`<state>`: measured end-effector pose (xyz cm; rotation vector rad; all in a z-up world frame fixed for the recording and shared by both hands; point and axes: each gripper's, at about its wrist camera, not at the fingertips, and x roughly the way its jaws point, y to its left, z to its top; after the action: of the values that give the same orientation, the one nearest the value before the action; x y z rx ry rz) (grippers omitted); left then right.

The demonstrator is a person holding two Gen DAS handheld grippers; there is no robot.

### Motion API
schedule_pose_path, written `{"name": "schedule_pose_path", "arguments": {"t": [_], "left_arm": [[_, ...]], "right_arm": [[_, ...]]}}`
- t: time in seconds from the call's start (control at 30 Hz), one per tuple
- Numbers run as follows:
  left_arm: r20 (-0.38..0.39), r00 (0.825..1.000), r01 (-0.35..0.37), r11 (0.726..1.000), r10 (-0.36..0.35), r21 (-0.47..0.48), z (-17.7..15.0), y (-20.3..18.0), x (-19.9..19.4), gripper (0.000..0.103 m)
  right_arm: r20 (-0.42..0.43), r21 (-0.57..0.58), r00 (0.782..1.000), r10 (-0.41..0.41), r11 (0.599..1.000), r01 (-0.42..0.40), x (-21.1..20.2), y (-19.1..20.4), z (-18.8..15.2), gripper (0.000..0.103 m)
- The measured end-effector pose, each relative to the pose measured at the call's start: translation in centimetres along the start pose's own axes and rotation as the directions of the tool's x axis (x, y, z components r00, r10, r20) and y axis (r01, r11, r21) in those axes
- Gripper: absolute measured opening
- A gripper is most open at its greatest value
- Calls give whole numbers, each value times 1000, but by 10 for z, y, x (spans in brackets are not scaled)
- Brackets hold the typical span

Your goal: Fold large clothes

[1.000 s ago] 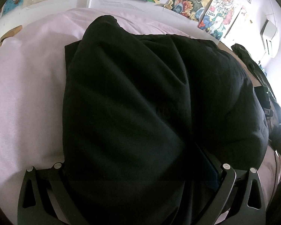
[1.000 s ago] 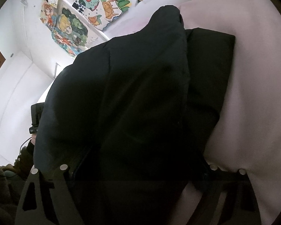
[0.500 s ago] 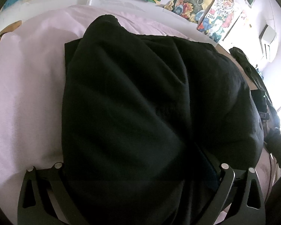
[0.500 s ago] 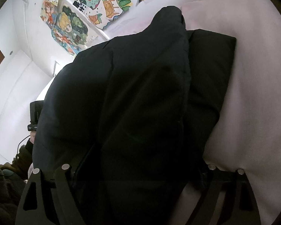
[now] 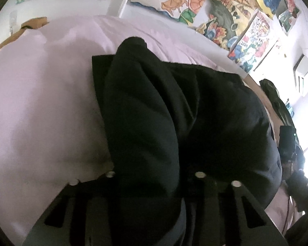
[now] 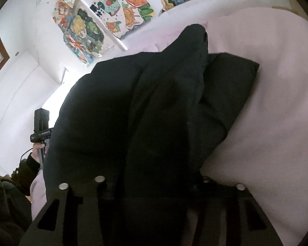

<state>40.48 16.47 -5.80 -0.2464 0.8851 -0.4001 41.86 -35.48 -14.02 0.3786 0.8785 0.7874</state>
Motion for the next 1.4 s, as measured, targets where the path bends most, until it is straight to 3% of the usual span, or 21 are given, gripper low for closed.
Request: {"name": "schedule_pose_path", "arguments": {"t": [0.23,0.63,0.83,0.87,0.97,1.07,1.23,1.4], "left_arm": [[91,994,-60,995,53,76,3,-32,-19,17],[158,986,-93,973,59,213,0,-101,-55,15],[165,986,-75,970,37,230,-13,-119,-81,15],[172,984,-78,969,38,235,-14,-122,-87,15],[186,982,-84,969,41,231,-20,-127,-101,15],[179,983,-84,975,46,206,-31,-129,-118,15],[174,982,-117,964,76,240,-64,-139,-150,15],[115,992,-74,978,52,197,-85,-125,-150,15]], "right_arm": [[51,-12,999,7,1000,-6,-11,8,4,28],[106,-10,993,46,999,-45,-31,30,12,26],[106,-7,992,69,998,-68,-57,50,10,23],[115,-14,989,95,995,-94,-64,59,8,23],[116,-79,990,77,995,-68,-73,92,3,23],[114,-38,988,104,994,-100,-82,107,-8,23],[103,-62,993,64,996,-58,-96,143,-37,23],[60,-71,997,-42,996,46,-102,171,-61,23]]}}
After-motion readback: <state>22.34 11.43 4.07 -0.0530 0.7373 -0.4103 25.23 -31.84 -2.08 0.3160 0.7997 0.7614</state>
